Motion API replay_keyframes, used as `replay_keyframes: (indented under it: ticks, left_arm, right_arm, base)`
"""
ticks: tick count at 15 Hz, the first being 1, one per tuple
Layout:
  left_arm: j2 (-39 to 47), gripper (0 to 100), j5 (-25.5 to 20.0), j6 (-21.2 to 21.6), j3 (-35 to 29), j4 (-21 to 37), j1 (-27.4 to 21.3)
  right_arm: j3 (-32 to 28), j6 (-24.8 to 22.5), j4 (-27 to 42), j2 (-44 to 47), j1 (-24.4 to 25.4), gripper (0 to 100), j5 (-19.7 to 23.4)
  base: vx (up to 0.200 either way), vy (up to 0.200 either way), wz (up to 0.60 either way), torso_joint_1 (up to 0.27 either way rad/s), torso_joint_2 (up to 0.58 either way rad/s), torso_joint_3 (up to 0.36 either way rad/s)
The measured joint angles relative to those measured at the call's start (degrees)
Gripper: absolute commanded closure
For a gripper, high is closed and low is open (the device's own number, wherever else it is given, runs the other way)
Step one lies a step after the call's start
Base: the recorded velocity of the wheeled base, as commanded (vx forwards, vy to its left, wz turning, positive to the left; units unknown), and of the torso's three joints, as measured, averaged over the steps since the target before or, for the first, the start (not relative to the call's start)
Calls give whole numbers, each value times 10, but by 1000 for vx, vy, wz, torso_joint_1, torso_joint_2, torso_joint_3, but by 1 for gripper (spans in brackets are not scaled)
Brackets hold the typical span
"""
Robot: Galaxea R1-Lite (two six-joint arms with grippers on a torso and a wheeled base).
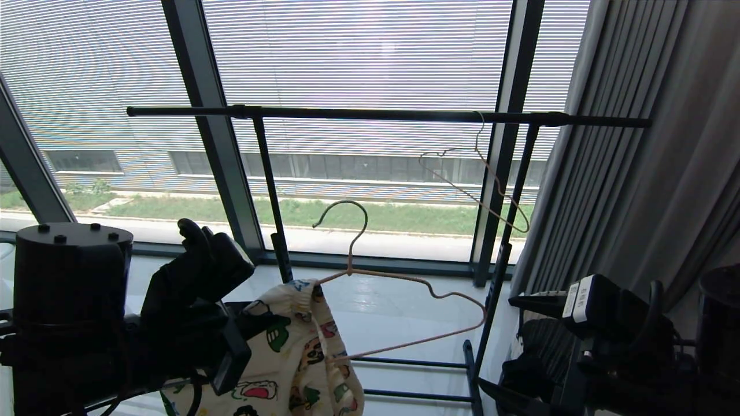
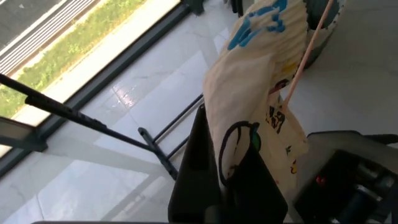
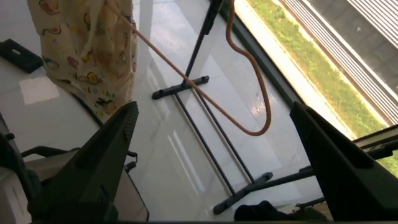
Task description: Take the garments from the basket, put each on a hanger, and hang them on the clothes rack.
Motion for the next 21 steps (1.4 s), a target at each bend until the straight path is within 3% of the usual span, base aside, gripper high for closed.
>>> replay_keyframes:
  ticks: [2, 4, 6, 8, 11, 21]
  left_arm:
    - [8, 100, 16, -9, -22, -8, 15]
    - [13, 100, 17, -19, -37, -50, 17]
    - [19, 100, 21, -45, -48, -103, 7]
    - [26, 100, 32, -55, -58, -112, -5]
    - [41, 100, 41, -66, -83, -123, -17]
    - [57, 100, 51, -105, -123, -125, -50]
  right_arm:
    - [-1, 5, -16, 14, 0, 0, 2]
    - [-9, 33, -46, 37, 0, 0, 2]
    - [-35, 111, -77, 72, 1, 0, 1]
    - [-83, 193, -92, 111, 4, 0, -8]
    - [-162, 261, -95, 180, 16, 0, -53]
    - [-203, 270, -120, 300, 46, 0, -152]
  base:
    - [0, 0, 0, 0, 0, 0]
    - [0, 0, 0, 0, 0, 0]
    - [0, 0, 0, 0, 0, 0]
    - [0, 0, 0, 0, 0, 0]
    - [0, 0, 0, 0, 0, 0]
    - [0, 0, 0, 0, 0, 0]
